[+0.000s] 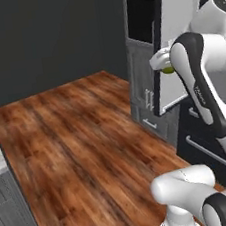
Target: Pick up both oranges from the fridge and place them inside the tupperware on the counter.
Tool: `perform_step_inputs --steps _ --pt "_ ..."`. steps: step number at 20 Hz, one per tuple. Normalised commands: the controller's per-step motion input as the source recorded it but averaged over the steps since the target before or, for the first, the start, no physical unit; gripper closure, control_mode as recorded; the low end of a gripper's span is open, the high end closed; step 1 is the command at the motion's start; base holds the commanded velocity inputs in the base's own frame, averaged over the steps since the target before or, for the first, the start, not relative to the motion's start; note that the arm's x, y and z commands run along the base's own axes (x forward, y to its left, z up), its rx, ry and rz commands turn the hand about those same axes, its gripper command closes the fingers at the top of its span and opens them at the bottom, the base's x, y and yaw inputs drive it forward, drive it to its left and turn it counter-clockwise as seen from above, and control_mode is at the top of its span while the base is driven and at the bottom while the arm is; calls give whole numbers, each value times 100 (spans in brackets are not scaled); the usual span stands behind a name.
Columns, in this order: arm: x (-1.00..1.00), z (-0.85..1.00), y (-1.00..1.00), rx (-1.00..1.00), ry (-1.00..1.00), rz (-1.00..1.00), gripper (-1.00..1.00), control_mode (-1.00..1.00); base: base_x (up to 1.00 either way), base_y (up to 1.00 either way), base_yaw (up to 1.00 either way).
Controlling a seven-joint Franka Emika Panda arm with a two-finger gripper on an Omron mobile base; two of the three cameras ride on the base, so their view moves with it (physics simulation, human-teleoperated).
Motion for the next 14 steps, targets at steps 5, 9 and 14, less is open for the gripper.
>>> perform_step_inputs --steps 5,9,14 --pt "0 0 0 0 0 0 100 100 67 89 12" --pt "0 0 0 0 0 0 100 100 69 100 7" --pt "0 0 0 0 0 0 100 100 17 100 7"
